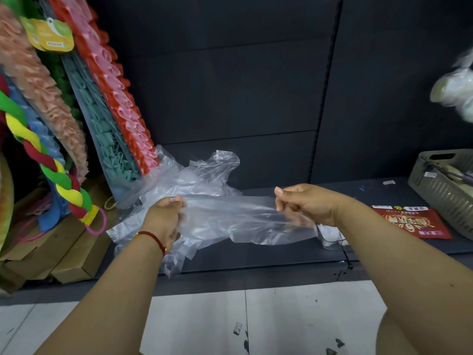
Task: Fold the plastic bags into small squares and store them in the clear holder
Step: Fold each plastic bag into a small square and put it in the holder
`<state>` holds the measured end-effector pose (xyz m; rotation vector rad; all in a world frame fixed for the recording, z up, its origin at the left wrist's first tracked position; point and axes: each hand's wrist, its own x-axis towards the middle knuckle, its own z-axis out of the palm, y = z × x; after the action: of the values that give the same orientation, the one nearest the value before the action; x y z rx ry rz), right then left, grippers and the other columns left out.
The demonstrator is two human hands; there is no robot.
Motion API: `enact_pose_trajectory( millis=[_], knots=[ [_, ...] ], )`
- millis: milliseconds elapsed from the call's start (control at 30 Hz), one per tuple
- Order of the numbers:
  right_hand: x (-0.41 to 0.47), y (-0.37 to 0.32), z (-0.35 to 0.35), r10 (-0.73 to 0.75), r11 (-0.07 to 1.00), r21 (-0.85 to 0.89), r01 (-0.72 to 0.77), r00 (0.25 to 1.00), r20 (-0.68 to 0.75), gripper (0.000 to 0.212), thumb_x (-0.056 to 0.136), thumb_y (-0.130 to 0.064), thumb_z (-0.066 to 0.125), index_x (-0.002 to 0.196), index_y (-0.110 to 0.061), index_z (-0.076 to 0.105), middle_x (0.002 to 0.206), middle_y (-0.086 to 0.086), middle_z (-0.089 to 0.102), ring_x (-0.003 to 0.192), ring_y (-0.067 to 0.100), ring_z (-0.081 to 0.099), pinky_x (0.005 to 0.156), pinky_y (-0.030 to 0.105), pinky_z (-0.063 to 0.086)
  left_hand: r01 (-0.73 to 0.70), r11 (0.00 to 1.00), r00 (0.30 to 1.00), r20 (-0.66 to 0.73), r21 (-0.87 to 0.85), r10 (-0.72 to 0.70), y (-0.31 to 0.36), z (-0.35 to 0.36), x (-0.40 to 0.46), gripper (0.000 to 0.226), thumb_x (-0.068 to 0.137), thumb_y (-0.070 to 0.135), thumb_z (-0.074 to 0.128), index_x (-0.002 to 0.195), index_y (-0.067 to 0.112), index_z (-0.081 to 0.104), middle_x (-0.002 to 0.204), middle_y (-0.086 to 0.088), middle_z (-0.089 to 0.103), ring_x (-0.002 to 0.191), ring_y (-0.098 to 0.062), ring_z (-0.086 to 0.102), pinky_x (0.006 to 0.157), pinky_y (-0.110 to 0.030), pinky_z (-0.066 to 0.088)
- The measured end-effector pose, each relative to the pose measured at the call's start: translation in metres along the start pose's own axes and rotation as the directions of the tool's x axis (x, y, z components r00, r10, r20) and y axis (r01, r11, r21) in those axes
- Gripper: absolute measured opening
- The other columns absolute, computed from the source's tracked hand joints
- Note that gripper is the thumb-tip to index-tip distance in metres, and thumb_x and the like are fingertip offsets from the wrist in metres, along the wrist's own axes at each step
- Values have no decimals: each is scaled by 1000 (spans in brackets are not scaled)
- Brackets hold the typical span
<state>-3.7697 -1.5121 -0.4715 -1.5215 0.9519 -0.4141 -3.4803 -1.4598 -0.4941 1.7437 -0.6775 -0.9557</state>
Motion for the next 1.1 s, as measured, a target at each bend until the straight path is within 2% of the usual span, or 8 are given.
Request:
enact_pose_trajectory(
  millis=[200,433,567,667,733,833,967,1100],
  knots=[
    [-3,0,-7,-8,1000,20,8,999,41,51,87,-54,44,89,-7,65,51,5,51,49,14,42,67,26,46,-1,1000,1000,-11,-14,1,-3,-21,17,28,101,38,49,81,21,60,69,-3,44,55,-14,27,41,-18,23],
    [5,13,-4,-93,955,292,58,990,108,48,73,-35,82,110,-12,61,54,-5,51,60,9,54,72,21,51,-2,991,999,-37,-134,-2,1,-18,9,28,103,32,45,79,22,56,75,0,46,60,-16,37,53,-23,26],
    [3,10,-13,-68,986,149,75,996,-55,34,80,-34,60,104,-11,62,54,-2,51,50,8,45,72,26,51,-90,996,991,-106,-23,87,3,-26,13,29,102,35,48,79,22,61,67,-3,45,55,-19,38,47,-22,31],
    [2,9,-13,19,1000,-13,-19,998,-64,50,77,-49,58,106,-8,63,53,6,53,50,16,50,69,30,49,-160,987,985,-72,-19,158,4,-28,11,26,101,35,50,82,22,63,61,-4,47,46,-17,29,36,-15,23],
    [5,11,-7,147,984,-96,-152,987,-58,62,73,-60,56,107,-9,64,63,7,58,50,17,49,62,28,44,-140,983,988,40,-115,146,9,-27,2,21,99,38,52,89,23,64,72,-6,66,45,-17,41,35,-17,32],
    [13,16,8,313,932,-195,-306,950,4,79,72,-75,43,106,-9,69,75,6,65,61,16,55,65,26,45,26,940,933,347,-340,99,20,-20,-16,31,92,41,56,101,13,66,97,-13,74,73,-24,69,63,-34,59],
    [22,23,35,371,925,-120,-360,925,80,89,89,-74,25,107,-1,71,102,14,73,86,20,66,85,31,49,107,928,846,523,-356,103,27,-1,-35,27,84,26,65,94,2,73,118,-25,65,95,-31,67,100,-53,48],
    [27,25,51,384,900,132,-416,899,211,101,79,-83,24,110,2,69,104,15,72,98,26,67,101,37,46,122,861,810,552,-493,201,37,11,-48,65,89,31,62,139,-6,44,106,-15,66,94,-28,65,95,-47,50]
  ],
)
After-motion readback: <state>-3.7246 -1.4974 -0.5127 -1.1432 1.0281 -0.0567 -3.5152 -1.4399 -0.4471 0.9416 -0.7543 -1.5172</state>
